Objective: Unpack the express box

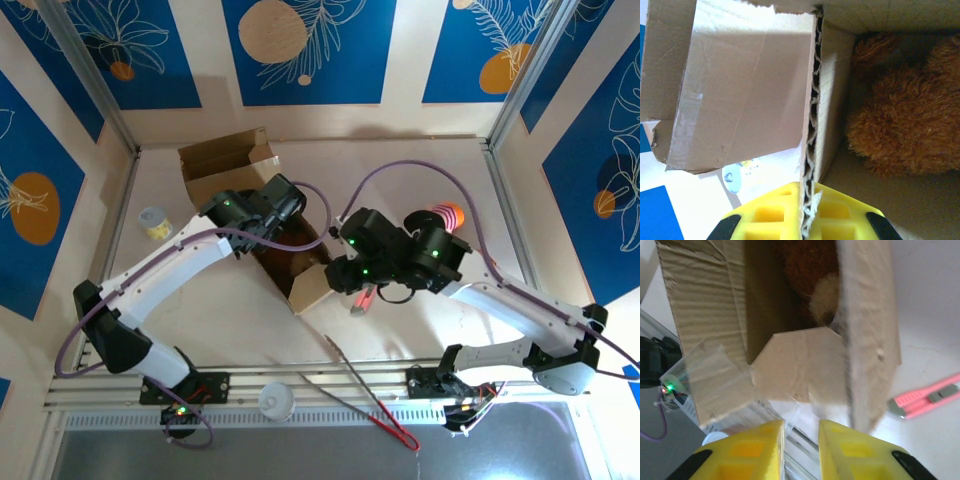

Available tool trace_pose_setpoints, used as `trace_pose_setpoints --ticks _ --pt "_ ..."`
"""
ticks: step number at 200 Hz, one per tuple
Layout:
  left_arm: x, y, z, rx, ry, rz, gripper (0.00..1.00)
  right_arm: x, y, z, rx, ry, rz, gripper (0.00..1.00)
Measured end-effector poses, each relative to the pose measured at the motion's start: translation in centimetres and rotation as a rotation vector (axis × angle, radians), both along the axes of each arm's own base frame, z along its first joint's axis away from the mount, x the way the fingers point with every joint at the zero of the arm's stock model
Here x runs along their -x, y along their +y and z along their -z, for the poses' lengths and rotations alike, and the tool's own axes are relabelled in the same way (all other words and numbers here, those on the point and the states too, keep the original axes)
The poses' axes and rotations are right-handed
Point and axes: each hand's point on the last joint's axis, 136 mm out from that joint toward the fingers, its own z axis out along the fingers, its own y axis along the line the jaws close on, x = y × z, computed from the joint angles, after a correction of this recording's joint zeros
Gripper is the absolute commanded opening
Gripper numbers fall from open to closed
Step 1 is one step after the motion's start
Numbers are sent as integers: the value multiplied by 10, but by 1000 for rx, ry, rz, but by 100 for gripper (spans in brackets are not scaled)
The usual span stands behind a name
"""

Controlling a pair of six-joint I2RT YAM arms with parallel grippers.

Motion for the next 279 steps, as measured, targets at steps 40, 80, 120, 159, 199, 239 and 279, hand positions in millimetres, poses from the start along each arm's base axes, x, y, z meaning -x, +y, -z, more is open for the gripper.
trace_pose_setpoints --ticks 40,80,120,159,199,239,279 --pt "5 -2 -9 48 6 10 0 1 34 0 -28 -45 -48 23" --pt "7 -5 -18 95 4 3 0 -21 51 8 -20 -103 -13 20" --pt "10 -5 -22 132 8 -12 0 -56 71 35 50 -181 28 23" --pt "3 10 -24 110 -11 -60 0 -77 80 38 68 -264 44 37" --pt "-6 28 -28 83 -49 -128 0 -97 94 43 81 -305 47 55" --pt "-10 40 -29 47 -73 -166 0 -108 102 50 93 -346 66 58" --pt "-6 38 -25 36 -46 -147 0 -118 101 47 69 -530 120 57"
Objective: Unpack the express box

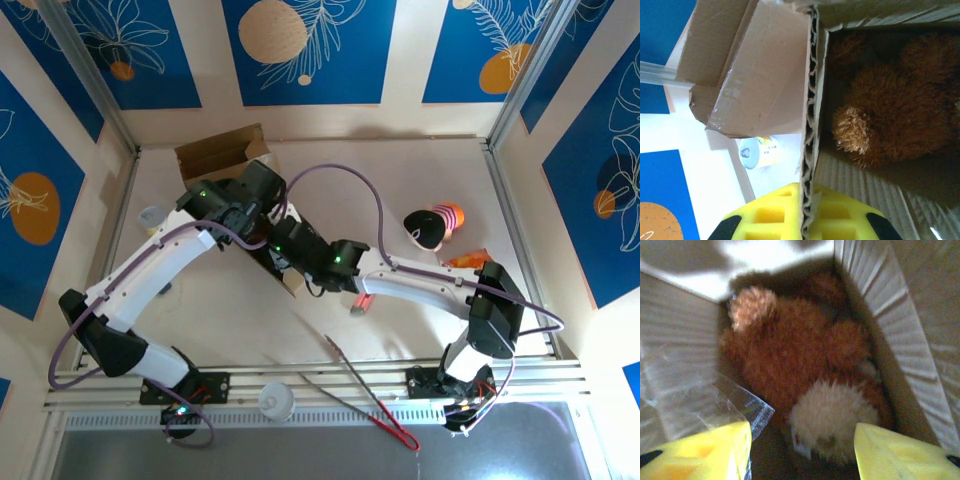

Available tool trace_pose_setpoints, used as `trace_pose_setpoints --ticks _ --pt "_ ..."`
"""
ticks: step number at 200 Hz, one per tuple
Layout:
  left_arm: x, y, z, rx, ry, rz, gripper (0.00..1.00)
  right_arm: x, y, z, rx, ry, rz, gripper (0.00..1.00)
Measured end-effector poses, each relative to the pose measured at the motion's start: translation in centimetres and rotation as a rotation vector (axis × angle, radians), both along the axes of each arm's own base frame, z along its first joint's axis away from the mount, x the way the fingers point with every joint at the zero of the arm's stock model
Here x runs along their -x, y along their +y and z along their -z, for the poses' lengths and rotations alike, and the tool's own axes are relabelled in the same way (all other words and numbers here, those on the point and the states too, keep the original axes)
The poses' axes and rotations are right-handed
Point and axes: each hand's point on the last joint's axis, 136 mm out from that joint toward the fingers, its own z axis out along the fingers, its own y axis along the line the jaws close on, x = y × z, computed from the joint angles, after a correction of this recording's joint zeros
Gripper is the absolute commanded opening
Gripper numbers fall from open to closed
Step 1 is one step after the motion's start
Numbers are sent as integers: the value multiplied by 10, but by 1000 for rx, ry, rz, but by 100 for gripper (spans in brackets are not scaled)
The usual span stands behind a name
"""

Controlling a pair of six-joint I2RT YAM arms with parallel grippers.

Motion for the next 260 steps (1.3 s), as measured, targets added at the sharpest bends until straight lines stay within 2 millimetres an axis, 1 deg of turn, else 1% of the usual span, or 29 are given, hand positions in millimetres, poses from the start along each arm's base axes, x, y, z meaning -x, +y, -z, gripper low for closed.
trace_pose_setpoints --ticks 24,43,64,90,103,142,182,195,218,246,260 --pt "8 -11 5 17 36 48 0 -1 -8 -4 1 -125 -8 57" --pt "13 -23 7 44 56 88 0 6 -13 -6 41 -190 -64 57" --pt "19 -30 8 68 72 117 0 10 -19 -11 80 -227 -109 57" --pt "25 -35 3 110 72 141 0 13 -22 -19 94 -245 -158 57" --pt "26 -38 0 132 69 153 0 15 -25 -20 99 -244 -172 57" --pt "30 -48 -2 182 77 186 0 28 -40 -11 98 -220 -219 57" --pt "33 -54 -5 213 90 206 0 34 -43 -3 112 -209 -247 57" --pt "34 -55 -5 220 95 210 0 33 -43 -1 122 -211 -248 57" --pt "35 -58 -7 237 102 222 0 29 -41 10 167 -200 -240 57" --pt "37 -61 -7 253 113 232 0 18 -37 22 223 -183 -206 58" --pt "38 -62 -6 259 119 237 0 11 -36 28 248 -168 -181 62"
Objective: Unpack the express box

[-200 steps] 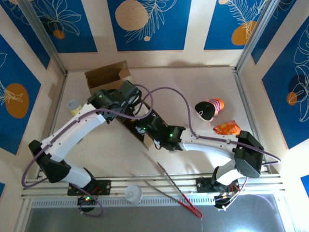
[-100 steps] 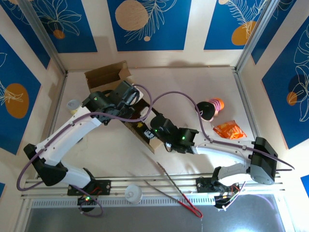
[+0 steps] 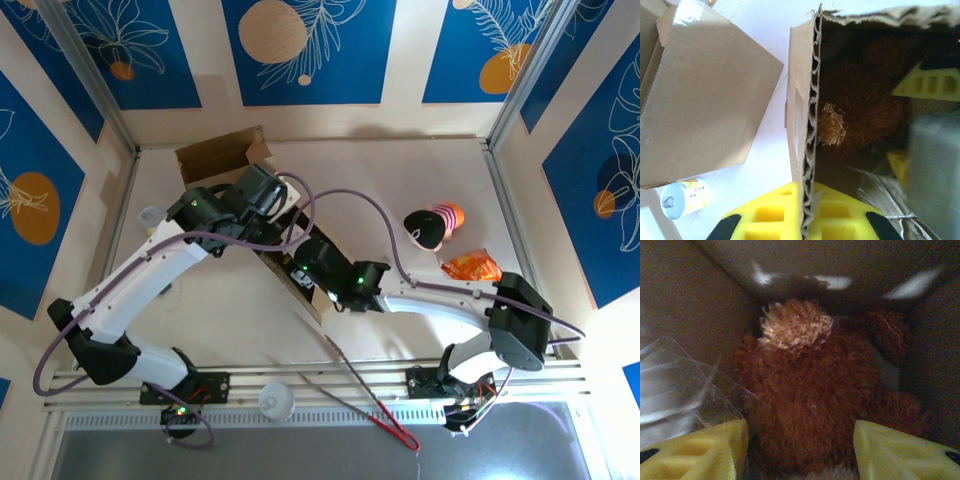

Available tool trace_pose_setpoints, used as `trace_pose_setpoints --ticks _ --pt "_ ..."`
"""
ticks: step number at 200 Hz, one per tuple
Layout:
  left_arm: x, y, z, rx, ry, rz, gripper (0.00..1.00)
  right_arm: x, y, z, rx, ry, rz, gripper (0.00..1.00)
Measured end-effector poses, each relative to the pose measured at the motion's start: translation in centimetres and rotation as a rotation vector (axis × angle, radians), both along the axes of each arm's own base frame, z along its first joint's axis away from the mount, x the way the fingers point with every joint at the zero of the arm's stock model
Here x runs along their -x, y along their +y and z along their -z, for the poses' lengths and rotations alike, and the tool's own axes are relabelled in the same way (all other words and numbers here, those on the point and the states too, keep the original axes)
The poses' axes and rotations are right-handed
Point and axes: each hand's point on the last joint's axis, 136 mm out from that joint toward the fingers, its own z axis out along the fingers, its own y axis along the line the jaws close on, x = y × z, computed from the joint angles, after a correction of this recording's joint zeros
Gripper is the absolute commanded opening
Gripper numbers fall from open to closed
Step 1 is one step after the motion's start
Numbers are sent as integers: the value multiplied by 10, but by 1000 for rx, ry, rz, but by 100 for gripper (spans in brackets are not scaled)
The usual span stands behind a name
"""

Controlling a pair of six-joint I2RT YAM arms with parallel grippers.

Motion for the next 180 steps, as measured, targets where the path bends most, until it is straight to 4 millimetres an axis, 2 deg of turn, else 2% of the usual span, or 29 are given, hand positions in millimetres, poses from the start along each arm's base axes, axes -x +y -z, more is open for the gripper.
trace_pose_setpoints --ticks 36,49,70,109,121,137,153,180 --pt "0 0 0 1 4 -1 0 -23 -1 12 52 30 107 70" --pt "0 1 0 1 5 -4 0 -26 -2 17 68 45 139 76" --pt "0 1 0 1 4 -4 0 -29 -4 25 79 76 177 79" --pt "1 1 1 1 10 -1 0 -37 -3 46 80 148 223 76" --pt "2 2 2 -3 13 -2 0 -40 -1 51 69 167 231 65" --pt "2 2 2 -6 15 -2 0 -40 1 53 56 185 232 36" --pt "2 2 2 -6 15 -2 0 -38 2 53 45 194 227 1" --pt "2 3 2 -8 15 -4 0 -33 -3 45 24 189 218 0"
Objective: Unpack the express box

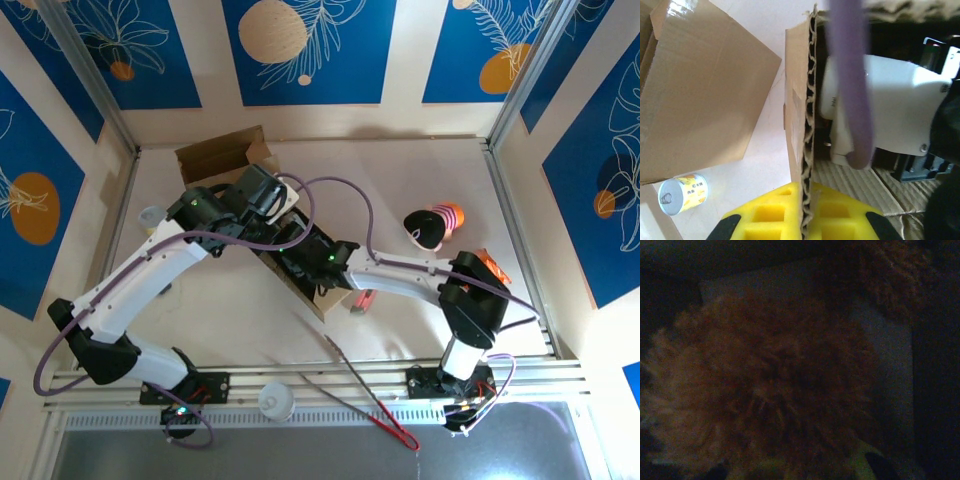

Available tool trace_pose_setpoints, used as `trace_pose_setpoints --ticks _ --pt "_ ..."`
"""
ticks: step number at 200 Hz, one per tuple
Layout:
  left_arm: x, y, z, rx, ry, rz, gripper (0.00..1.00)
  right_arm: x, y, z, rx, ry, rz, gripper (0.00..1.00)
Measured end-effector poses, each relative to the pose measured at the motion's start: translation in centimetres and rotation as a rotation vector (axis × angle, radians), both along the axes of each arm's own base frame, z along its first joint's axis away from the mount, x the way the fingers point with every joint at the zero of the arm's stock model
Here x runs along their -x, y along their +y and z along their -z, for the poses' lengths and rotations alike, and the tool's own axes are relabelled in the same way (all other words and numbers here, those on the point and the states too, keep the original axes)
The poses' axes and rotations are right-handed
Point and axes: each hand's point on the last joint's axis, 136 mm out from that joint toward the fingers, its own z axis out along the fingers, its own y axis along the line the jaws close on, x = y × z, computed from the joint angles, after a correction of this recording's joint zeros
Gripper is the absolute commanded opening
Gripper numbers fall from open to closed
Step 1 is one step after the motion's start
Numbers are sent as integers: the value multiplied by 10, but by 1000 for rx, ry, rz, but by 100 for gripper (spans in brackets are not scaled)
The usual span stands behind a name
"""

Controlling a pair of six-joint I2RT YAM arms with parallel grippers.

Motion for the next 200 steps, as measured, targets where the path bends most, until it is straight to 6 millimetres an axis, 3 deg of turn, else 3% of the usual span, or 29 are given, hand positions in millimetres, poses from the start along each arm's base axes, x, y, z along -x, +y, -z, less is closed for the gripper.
trace_pose_setpoints --ticks 23,38,80,102,138,170,200 --pt "-1 0 0 11 2 -13 0 18 -9 -9 -11 -9 -48 0" --pt "-4 3 1 10 -1 -38 0 32 -13 -25 -38 -27 -88 0" --pt "-17 15 12 1 27 -136 0 65 -20 -103 -242 -138 -187 0" --pt "-23 22 22 -24 52 -183 0 76 -30 -131 -339 -193 -204 0" --pt "-24 28 30 -35 82 -227 0 82 -40 -163 -453 -265 -207 0" --pt "-24 39 40 -40 110 -285 0 81 -46 -202 -558 -338 -194 0" --pt "-21 51 51 -47 151 -350 0 62 -67 -264 -642 -386 -104 0"
